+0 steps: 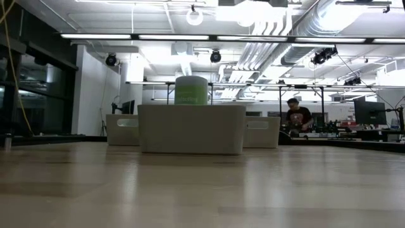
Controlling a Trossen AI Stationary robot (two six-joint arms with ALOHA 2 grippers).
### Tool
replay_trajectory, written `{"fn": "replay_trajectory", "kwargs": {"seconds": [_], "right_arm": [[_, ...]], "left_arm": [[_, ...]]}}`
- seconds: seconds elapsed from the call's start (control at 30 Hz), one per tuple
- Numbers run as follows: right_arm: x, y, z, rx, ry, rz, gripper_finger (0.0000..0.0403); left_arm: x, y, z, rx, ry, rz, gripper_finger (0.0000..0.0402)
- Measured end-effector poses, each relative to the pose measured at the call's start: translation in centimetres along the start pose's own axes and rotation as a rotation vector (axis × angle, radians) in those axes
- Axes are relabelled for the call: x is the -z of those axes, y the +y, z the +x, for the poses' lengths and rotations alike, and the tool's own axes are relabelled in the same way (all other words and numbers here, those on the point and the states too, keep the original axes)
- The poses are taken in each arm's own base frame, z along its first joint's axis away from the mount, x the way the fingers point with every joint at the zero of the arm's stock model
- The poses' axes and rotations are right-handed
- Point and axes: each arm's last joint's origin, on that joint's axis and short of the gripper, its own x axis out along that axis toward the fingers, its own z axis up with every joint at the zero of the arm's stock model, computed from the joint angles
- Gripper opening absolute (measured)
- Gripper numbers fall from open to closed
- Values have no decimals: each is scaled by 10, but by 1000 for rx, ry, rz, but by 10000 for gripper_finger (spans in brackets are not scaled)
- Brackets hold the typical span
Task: Pick & Place First Aid Supplies
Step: Put the left bandage pack into the left bin
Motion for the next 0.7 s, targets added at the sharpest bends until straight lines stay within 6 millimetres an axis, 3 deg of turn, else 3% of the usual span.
{"fn": "replay_trajectory", "kwargs": {"seconds": [0.33, 0.7], "right_arm": [[26, 41, -8, 1, -77, 7, 134], [46, 64, -15, 14, -137, 150, 134]], "left_arm": [[5, 5, 28, 8, 124, 100, 223], [6, 4, 30, 65, 154, 238, 223]]}}
